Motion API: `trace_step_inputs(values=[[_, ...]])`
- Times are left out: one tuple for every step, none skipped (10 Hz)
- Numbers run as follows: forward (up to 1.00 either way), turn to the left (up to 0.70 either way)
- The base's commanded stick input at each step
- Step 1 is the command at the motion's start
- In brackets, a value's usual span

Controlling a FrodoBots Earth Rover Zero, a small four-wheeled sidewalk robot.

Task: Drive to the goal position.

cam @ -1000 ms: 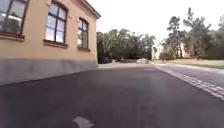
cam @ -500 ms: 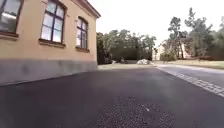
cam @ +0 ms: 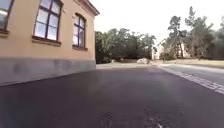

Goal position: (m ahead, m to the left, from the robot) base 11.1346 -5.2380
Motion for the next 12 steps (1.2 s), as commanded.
trace_step_inputs(values=[[0.7, 0.0], [0.7, 0.0], [0.7, 0.0], [0.7, 0.0], [0.7, 0.0], [0.7, 0.0], [0.7, 0.0], [0.7, 0.0], [0.7, 0.0], [0.7, 0.0], [0.7, 0.0], [0.7, 0.0]])
